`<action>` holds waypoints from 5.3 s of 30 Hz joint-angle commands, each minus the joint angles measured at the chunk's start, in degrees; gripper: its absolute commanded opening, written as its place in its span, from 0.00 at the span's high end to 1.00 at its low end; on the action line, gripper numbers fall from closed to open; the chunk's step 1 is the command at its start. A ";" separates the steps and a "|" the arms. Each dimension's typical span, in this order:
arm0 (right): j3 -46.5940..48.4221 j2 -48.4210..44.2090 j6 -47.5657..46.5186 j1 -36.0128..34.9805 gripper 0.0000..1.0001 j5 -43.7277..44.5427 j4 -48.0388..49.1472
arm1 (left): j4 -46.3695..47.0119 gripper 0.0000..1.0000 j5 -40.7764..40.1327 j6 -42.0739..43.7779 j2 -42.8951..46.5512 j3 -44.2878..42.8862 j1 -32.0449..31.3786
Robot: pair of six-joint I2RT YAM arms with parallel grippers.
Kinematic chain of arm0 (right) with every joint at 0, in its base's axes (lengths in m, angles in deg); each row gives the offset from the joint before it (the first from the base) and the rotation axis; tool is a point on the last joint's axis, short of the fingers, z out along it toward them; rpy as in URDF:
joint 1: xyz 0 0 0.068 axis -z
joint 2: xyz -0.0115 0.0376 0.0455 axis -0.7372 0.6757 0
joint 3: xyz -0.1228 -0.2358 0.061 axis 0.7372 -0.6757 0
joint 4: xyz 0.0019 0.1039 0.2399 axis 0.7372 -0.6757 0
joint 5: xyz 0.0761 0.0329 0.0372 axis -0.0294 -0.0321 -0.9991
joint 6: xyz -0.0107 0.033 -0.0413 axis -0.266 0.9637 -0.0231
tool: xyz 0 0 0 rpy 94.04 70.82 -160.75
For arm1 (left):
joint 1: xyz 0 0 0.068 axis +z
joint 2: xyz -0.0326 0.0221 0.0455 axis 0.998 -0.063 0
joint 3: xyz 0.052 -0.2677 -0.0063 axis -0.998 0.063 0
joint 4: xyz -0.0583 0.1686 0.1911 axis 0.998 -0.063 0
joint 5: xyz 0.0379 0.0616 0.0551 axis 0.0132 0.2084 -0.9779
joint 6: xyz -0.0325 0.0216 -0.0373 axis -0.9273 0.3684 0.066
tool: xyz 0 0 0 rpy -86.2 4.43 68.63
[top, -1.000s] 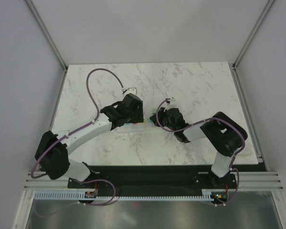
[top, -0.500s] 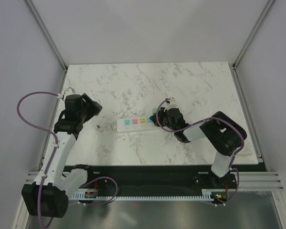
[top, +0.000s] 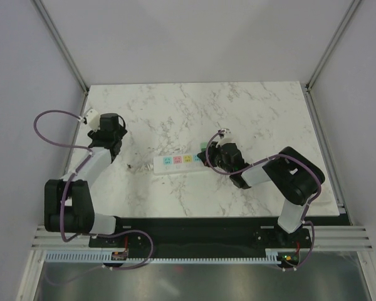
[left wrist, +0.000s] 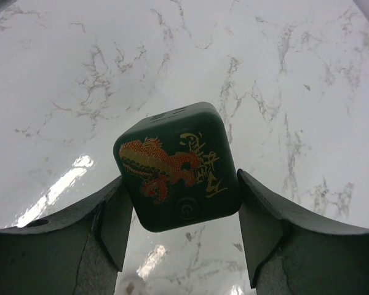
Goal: Pull the plug off the socket
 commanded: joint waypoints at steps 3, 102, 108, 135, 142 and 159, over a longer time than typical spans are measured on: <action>-1.87 0.62 -2.11 0.05 1.00 -1.07 -5.14 | 22.69 0.98 -3.62 7.67 -7.26 -1.92 1.70; -4.33 -20.38 -2.29 5.15 1.00 8.69 -23.95 | -16.13 0.39 11.59 11.82 -41.01 -42.87 -40.57; -4.60 -19.33 -2.29 5.15 1.00 7.81 -22.54 | -17.62 0.34 12.38 11.11 -43.74 -44.97 -40.74; -2.66 -13.97 -0.36 5.15 1.00 6.40 -23.77 | -19.47 0.67 13.27 7.51 -49.02 -48.23 -40.83; -2.13 -10.89 1.49 5.15 1.00 5.00 -24.30 | -19.30 0.98 8.62 4.96 -50.42 -50.16 -40.83; -3.98 -11.68 1.84 4.54 1.00 7.72 -26.41 | -14.11 0.98 1.67 -2.43 -49.37 -48.14 -40.65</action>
